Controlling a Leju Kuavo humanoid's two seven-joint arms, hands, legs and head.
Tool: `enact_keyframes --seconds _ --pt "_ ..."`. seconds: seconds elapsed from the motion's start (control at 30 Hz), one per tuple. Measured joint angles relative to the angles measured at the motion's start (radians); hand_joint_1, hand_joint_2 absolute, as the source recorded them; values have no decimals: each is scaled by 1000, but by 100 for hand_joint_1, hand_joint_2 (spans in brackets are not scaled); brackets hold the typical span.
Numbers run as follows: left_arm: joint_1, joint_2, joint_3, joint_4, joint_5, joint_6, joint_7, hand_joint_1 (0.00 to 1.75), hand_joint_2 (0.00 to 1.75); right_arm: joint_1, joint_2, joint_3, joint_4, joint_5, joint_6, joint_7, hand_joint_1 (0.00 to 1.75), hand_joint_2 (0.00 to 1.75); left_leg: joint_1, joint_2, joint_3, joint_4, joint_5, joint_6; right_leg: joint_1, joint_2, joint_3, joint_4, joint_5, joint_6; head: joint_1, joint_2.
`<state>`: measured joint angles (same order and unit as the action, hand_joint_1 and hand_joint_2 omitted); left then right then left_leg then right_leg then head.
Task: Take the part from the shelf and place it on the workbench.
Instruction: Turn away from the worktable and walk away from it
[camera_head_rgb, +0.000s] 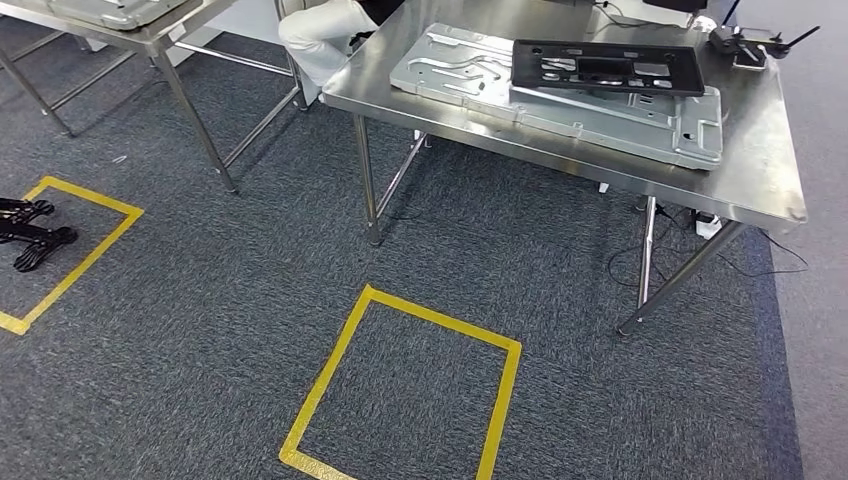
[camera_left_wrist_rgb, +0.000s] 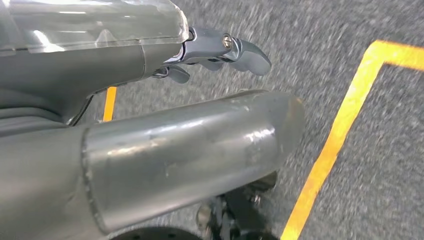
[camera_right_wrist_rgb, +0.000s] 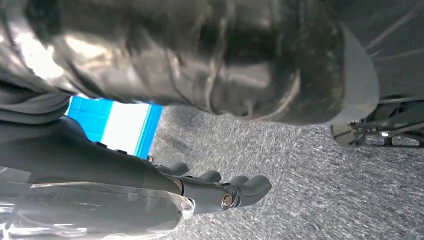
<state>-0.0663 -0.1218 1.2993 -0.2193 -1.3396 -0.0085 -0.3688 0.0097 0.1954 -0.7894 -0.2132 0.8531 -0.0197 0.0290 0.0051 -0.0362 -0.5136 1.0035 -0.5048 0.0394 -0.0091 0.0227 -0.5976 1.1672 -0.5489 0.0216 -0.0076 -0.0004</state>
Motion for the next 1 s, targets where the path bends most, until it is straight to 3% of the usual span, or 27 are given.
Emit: enact_keyframes --seconds 0.07,0.1,0.13,0.17,0.23,0.33,0.4,0.43,0.5,0.57,0.6,0.7,0.77,0.83,0.9,0.93,1.0 --pt "-2 -5 0 0 -2 3 -2 0 0 1 -2 -3 0 2 4 -4 0 0 0 -19 -10 4 7 -7 3 47 65 -119 34 -19 0 0" --pt "-3 -7 0 1 -2 5 -3 0 0 1 -2 -4 1 4 6 -6 0 0 3 -28 -17 4 11 -12 5 62 77 -146 37 -25 0 0" --pt "-5 -9 0 1 -4 7 -3 0 0 0 -2 -4 1 5 9 -8 0 0 5 -38 -22 4 15 -19 7 61 79 -155 37 -29 0 0" --pt "-5 -8 0 1 -6 10 -4 0 0 -1 -1 -5 2 6 12 -10 0 0 7 -48 -26 3 19 -27 6 49 80 -162 41 -31 0 0" --pt "-4 -8 0 1 -8 15 -5 0 0 -3 0 -7 2 9 19 -11 0 0 6 -35 -38 20 8 -36 1 22 88 -181 51 -39 -1 0" --pt "-5 -8 0 1 -10 24 -7 0 0 -2 2 -9 4 16 27 -11 0 0 9 15 -111 168 -79 -47 -1 -22 89 -194 58 -49 -3 0" --pt "-5 -8 0 1 -10 31 -7 0 0 -3 5 -9 5 20 33 -11 0 0 13 25 -149 258 -110 -56 0 -51 84 -190 58 -49 -3 0" --pt "-3 -8 0 1 -10 34 -7 0 0 -4 7 -9 6 21 35 -11 0 0 15 29 -144 255 -99 -60 -1 -64 81 -187 57 -48 -3 0" --pt "-1 -8 0 1 -10 39 -7 0 0 -6 10 -9 6 22 37 -10 0 0 19 49 -80 151 -43 -63 -2 -86 76 -176 52 -42 -3 0" --pt "-2 -8 0 1 -10 43 -7 0 0 -9 14 -9 6 24 38 -9 0 0 15 81 -19 39 -9 -55 0 -104 73 -163 45 -31 -3 0" --pt "-3 -8 0 1 -10 45 -8 0 0 -10 15 -9 6 26 39 -9 0 0 13 89 -7 12 -5 -49 2 -111 73 -159 43 -25 -3 0" --pt "0 -8 0 1 -10 48 -11 0 0 -14 19 -9 6 33 39 -7 0 0 11 71 -10 2 0 -29 2 -126 77 -157 41 -9 -2 0" --pt "1 -9 0 1 -9 48 -16 0 0 -16 22 -9 7 41 39 -5 0 0 15 55 -11 -4 10 -15 -2 -96 63 -121 8 0 -2 0" --pt "1 -9 0 1 -9 47 -20 0 0 -16 24 -9 7 54 42 -4 0 0 15 41 -17 -6 17 -6 -5 -50 16 -11 -62 5 -1 0" --pt "1 -8 0 1 -9 47 -22 0 0 -17 25 -8 8 69 47 -3 0 0 13 22 -22 -5 20 -2 -5 -32 -31 98 -104 7 -2 0" --pt "2 -8 0 1 -9 47 -23 0 0 -18 25 -8 8 74 50 -2 0 0 12 9 -23 -3 21 -2 -4 -29 -35 110 -96 6 -2 0" --pt "3 -8 0 1 -8 46 -23 0 0 -21 27 -7 8 81 53 2 0 0 11 -19 -23 1 20 -3 -4 -11 4 27 -29 -1 -2 0"
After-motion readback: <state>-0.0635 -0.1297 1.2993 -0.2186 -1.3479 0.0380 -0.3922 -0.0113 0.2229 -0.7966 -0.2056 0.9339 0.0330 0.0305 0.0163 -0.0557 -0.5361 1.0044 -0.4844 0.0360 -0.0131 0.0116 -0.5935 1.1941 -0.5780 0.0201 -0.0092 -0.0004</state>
